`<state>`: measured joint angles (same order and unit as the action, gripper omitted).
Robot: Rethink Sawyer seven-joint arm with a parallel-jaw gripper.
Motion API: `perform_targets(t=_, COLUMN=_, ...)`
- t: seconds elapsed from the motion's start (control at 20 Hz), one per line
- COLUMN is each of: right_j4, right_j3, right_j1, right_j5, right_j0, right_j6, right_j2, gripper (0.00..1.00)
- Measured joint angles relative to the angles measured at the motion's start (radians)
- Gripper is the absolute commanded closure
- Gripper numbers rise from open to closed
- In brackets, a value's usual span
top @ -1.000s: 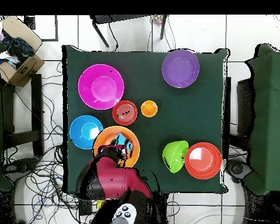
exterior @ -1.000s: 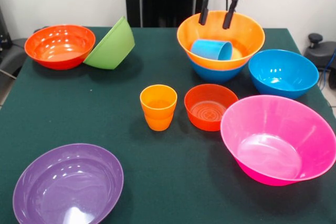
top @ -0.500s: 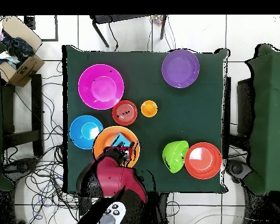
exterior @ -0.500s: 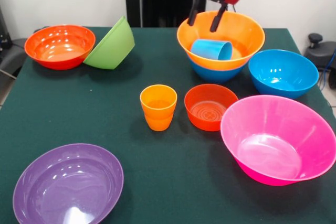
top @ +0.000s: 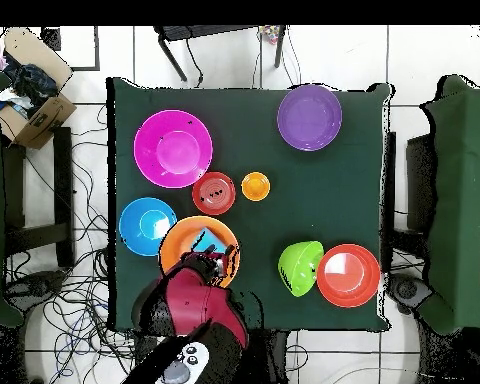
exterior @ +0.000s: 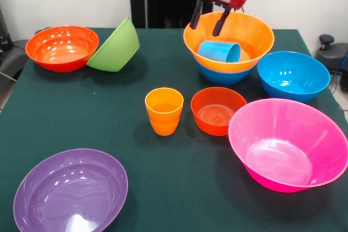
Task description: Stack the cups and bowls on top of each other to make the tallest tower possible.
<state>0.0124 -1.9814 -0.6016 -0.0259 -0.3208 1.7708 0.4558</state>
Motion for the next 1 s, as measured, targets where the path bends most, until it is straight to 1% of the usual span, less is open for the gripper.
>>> perform_targets(t=0.2, right_j4=-0.005, right_j3=0.000, right_j1=-0.009, right_j5=0.000, right_j0=-0.005, right_j6=0.000, right_j2=0.000, gripper=0.00)
perform_targets(t=0.55, right_j4=-0.068, right_j3=0.027, right_j1=-0.002, right_j5=0.000, right_j0=-0.049, right_j6=0.014, right_j2=0.018, gripper=0.00)
perform_targets(t=0.6, right_j4=-0.095, right_j3=0.046, right_j1=0.013, right_j5=0.000, right_j0=-0.074, right_j6=0.023, right_j2=0.034, gripper=0.00)
perform_targets(t=0.8, right_j4=-0.147, right_j3=0.088, right_j1=0.051, right_j5=0.000, right_j0=-0.119, right_j6=0.046, right_j2=0.062, gripper=0.00)
perform_targets(t=1.0, right_j4=-0.180, right_j3=0.121, right_j1=0.084, right_j5=0.000, right_j0=-0.147, right_j6=0.063, right_j2=0.080, gripper=0.00)
